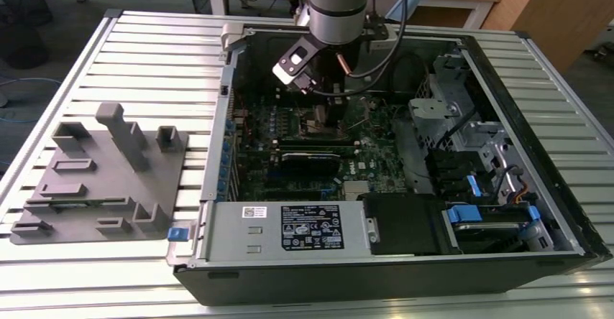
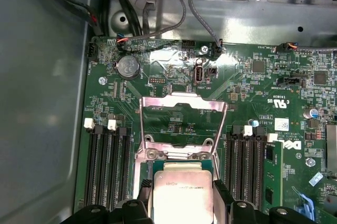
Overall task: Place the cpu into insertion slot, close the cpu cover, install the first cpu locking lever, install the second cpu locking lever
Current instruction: 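Place the cpu into insertion slot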
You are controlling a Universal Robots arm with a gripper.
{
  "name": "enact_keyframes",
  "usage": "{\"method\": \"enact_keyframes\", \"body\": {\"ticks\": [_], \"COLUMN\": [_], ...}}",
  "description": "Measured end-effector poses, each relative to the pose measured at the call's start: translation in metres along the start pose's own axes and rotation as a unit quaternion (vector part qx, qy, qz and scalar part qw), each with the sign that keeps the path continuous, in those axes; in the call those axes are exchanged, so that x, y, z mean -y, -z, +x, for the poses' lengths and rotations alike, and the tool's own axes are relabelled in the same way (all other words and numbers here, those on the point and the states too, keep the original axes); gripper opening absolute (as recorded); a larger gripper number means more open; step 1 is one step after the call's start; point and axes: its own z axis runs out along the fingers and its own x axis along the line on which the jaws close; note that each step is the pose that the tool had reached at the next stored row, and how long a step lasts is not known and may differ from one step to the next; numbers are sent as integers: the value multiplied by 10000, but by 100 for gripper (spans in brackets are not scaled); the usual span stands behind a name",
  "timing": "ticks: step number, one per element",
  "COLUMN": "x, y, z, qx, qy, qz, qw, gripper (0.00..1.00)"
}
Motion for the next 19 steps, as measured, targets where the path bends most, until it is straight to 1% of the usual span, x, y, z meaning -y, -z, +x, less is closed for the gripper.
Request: {"method": "enact_keyframes", "body": {"ticks": [2, 5, 9, 19], "x": [2, 3, 4, 13], "y": [-14, -30, -38, -53], "z": [0, 0, 0, 19], "qx": [9, 37, 52, 52], "qy": [1, -1, -98, -104], "qz": [1, 2, 3, 3], "qw": [10000, 10000, 9999, 9999], "gripper": [54, 54, 54, 54]}}
